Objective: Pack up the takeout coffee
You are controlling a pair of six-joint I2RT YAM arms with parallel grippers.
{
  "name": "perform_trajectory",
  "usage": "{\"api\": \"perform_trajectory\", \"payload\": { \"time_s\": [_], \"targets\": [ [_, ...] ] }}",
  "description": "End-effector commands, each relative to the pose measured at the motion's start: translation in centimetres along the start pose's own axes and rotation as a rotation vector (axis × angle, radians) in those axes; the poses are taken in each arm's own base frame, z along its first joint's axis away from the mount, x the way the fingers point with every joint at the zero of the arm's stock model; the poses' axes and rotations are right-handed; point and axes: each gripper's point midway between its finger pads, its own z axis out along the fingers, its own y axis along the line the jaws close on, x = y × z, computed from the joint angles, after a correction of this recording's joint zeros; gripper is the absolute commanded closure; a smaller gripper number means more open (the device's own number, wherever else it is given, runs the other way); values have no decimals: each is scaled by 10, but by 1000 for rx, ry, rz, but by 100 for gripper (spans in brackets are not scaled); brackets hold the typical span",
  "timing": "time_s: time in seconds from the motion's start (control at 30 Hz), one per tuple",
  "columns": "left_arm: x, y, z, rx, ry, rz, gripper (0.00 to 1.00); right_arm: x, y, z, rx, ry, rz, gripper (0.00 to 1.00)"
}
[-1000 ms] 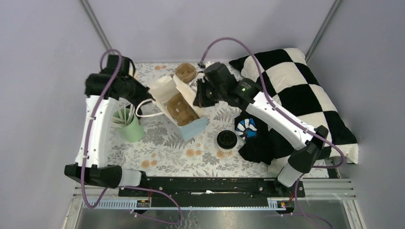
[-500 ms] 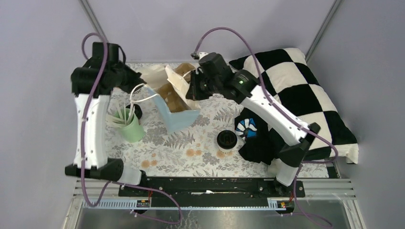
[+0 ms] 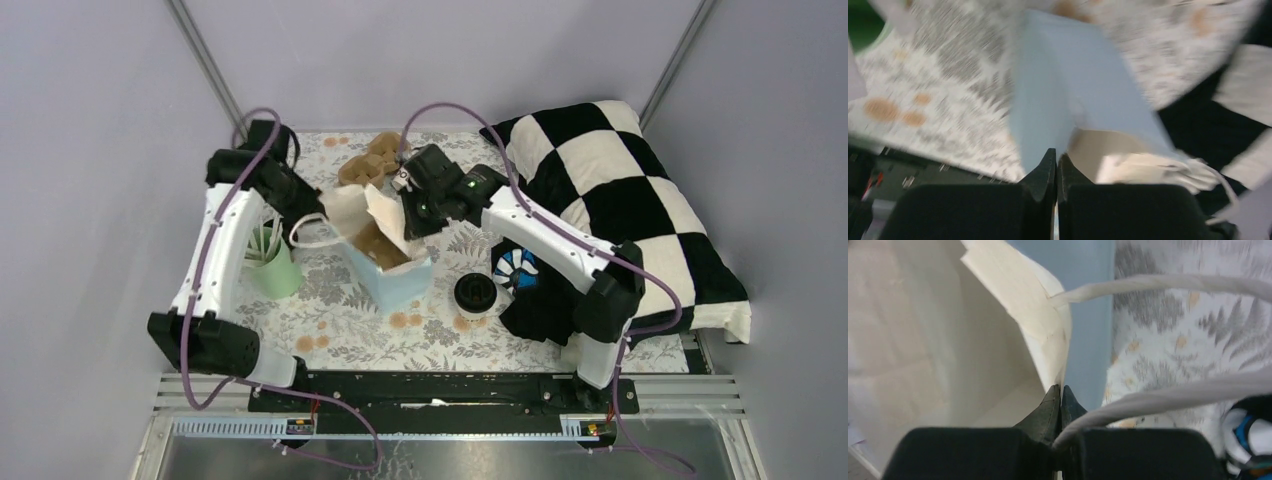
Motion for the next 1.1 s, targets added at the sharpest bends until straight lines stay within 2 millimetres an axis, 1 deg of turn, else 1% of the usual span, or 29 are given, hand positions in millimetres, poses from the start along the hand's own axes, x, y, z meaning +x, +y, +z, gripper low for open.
{"api": "perform_trajectory", "payload": {
  "time_s": [0.0,0.03,0.13,0.2,0.23,0.27,0.3,0.33,0.37,0.4,0.47,0.53,0.63,0.73,0.77,0.8,0.83,0.87,0.9,0.93,0.97,1.0,1.03,1.07],
  "targets": [
    [-30,-57,-98,393,-275,129,100,-69,45,-78,-96,-343,-267,100],
    [-27,-63,-110,467,-299,146,100,-76,52,-86,-127,-387,-297,100],
    [-15,-74,-128,660,-331,169,100,-92,70,-105,-187,-513,-391,100],
    [-9,-75,-135,752,-361,167,100,-99,81,-118,-221,-596,-463,100],
    [-7,-71,-132,774,-374,165,100,-104,87,-124,-236,-647,-494,100],
    [-7,-72,-138,811,-403,172,100,-106,92,-131,-254,-691,-528,100],
    [-5,-69,-143,841,-432,185,100,-106,95,-135,-262,-729,-568,100],
    [-4,-67,-146,864,-458,202,100,-103,94,-133,-255,-752,-605,100],
    [-3,-63,-147,876,-485,212,100,-106,98,-142,-256,-805,-634,100],
    [-2,-59,-146,888,-505,217,100,-102,95,-136,-242,-818,-657,100],
    [1,-52,-145,904,-529,229,100,-101,94,-138,-226,-854,-694,100],
    [4,-47,-142,909,-529,220,100,-99,90,-136,-212,-854,-707,100],
    [7,-49,-150,936,-534,233,100,-98,92,-137,-225,-853,-703,100],
    [4,-52,-164,943,-547,216,100,-101,95,-146,-242,-838,-615,100],
    [2,-55,-176,951,-555,206,100,-103,94,-150,-240,-824,-555,100],
    [1,-56,-181,943,-551,195,100,-103,96,-154,-251,-803,-498,100],
    [-1,-58,-191,943,-554,185,100,-101,99,-159,-270,-777,-453,100],
    [-3,-59,-200,933,-560,166,100,-94,99,-160,-284,-726,-405,100],
    [-6,-54,-200,884,-552,133,100,-91,101,-163,-298,-695,-352,100],
    [-10,-50,-202,841,-554,101,100,-86,100,-161,-305,-657,-285,100],
    [-15,-44,-198,778,-554,57,100,-80,96,-156,-301,-617,-217,100],
    [-20,-35,-190,703,-548,22,100,-73,92,-149,-295,-580,-158,100],
    [-23,-26,-175,619,-532,-13,100,-65,88,-140,-288,-541,-107,100],
    [-24,-13,-154,509,-492,-52,100,-55,81,-125,-270,-497,-73,100]
  ]
}}
